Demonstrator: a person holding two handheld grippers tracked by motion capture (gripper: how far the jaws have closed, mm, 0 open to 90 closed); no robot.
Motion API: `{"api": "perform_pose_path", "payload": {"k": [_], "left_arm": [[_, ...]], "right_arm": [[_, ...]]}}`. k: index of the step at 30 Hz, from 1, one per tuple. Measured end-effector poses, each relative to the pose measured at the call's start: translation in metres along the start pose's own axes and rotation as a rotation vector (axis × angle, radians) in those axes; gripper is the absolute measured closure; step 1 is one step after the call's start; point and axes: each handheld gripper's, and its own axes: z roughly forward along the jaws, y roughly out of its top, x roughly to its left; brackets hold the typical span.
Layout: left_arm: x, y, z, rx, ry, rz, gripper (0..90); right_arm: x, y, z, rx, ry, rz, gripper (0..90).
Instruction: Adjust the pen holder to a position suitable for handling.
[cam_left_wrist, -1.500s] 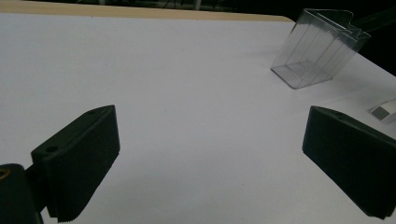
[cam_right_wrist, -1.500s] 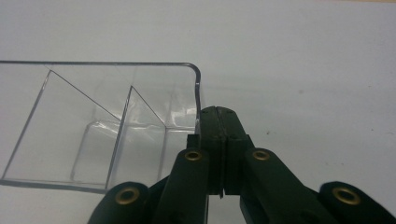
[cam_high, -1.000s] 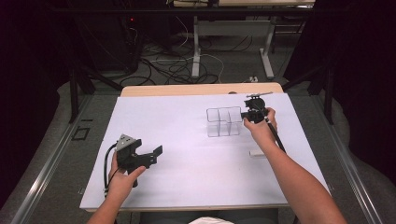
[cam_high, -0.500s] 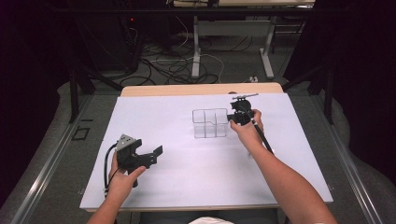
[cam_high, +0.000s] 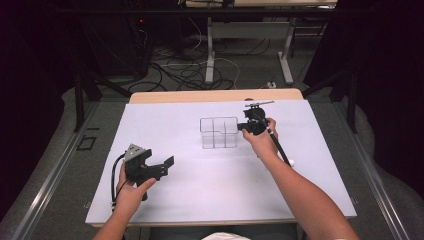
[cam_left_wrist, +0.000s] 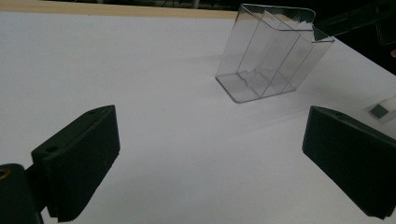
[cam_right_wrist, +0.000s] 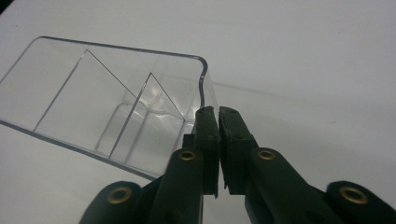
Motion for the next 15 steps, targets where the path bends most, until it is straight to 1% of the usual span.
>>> {"api": "perform_pose_path", "payload": {"k": [1, 2, 4, 6, 8, 9, 10, 11, 12, 15], "left_arm": [[0.0, 0.0, 0.0, -0.003, 0.0, -0.002, 4.0], [0.0, 0.0, 0.0, -0.002, 0.001, -0.002, 4.0], [0.001, -0.001, 0.0, -0.002, 0.003, -0.003, 4.0], [0.001, -0.001, -0.001, 0.0, 0.004, -0.003, 4.0], [0.001, -0.001, 0.0, -0.001, 0.005, -0.003, 4.0], [0.001, -0.001, 0.0, -0.001, 0.005, -0.003, 4.0], [0.0, -0.001, 0.0, -0.007, 0.008, -0.003, 4.0], [0.0, -0.001, 0.0, 0.002, 0.006, 0.0, 4.0], [0.0, -0.001, 0.0, 0.005, 0.007, 0.001, 4.0], [-0.001, -0.002, 0.001, 0.003, 0.014, 0.007, 4.4]], "right_arm": [[-0.001, 0.0, -0.002, -0.008, 0.0, 0.003, 84.8], [-0.003, -0.001, -0.007, -0.034, 0.01, -0.005, 82.1], [-0.005, -0.001, -0.01, -0.041, 0.016, -0.008, 81.6], [-0.008, -0.002, -0.017, -0.057, 0.03, 0.008, 80.2], [-0.011, -0.004, -0.022, -0.082, 0.046, 0.012, 77.9], [-0.012, -0.005, -0.025, -0.089, 0.051, 0.009, 76.5], [-0.014, -0.008, -0.03, -0.126, 0.075, -0.007, 72.1], [-0.014, -0.008, -0.03, -0.126, 0.075, -0.007, 72.1], [-0.015, -0.011, -0.033, -0.141, 0.085, -0.009, 70.2], [-0.017, -0.018, -0.042, -0.179, 0.118, -0.038, 63.2]]}}
